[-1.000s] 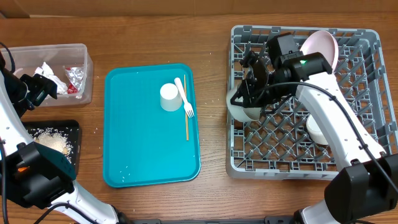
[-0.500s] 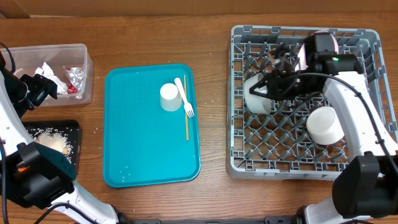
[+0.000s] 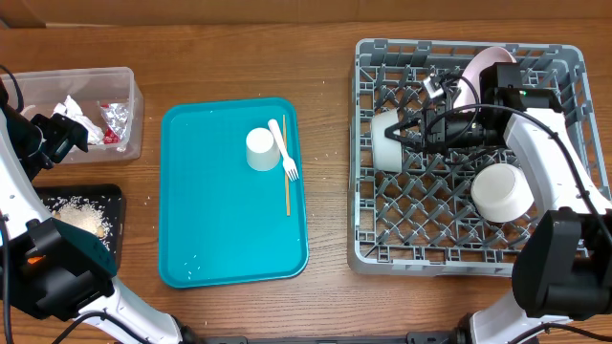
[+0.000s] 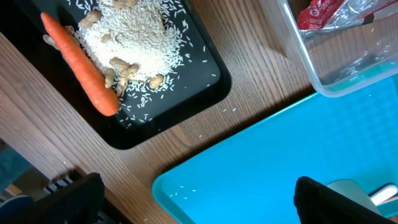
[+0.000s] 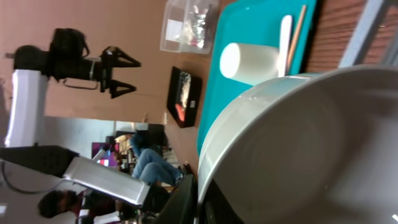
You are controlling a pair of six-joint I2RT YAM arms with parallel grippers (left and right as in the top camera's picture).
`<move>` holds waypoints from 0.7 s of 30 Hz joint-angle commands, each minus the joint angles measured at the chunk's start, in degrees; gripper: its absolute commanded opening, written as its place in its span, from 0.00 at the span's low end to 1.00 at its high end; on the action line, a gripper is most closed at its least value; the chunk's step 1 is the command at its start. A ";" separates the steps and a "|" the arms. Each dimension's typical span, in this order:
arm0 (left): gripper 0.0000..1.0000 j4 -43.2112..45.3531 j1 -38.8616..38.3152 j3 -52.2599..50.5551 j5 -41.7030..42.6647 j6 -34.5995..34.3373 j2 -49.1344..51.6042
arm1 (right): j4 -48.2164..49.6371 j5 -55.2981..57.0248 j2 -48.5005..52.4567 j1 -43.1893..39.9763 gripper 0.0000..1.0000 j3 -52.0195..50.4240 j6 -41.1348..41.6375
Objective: Sort waste into correct bins and load items into the dishwasher rack
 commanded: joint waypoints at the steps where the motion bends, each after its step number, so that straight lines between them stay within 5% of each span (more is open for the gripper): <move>1: 1.00 -0.11 -0.26 1.01 -0.74 -1.20 -1.40 | 0.02 -2.05 0.11 0.04 0.08 -0.17 -0.98; 21: 1.00 -0.11 -0.26 1.01 -0.74 -1.20 -1.40 | 1.53 2.08 1.84 -3.61 0.08 -0.70 -0.79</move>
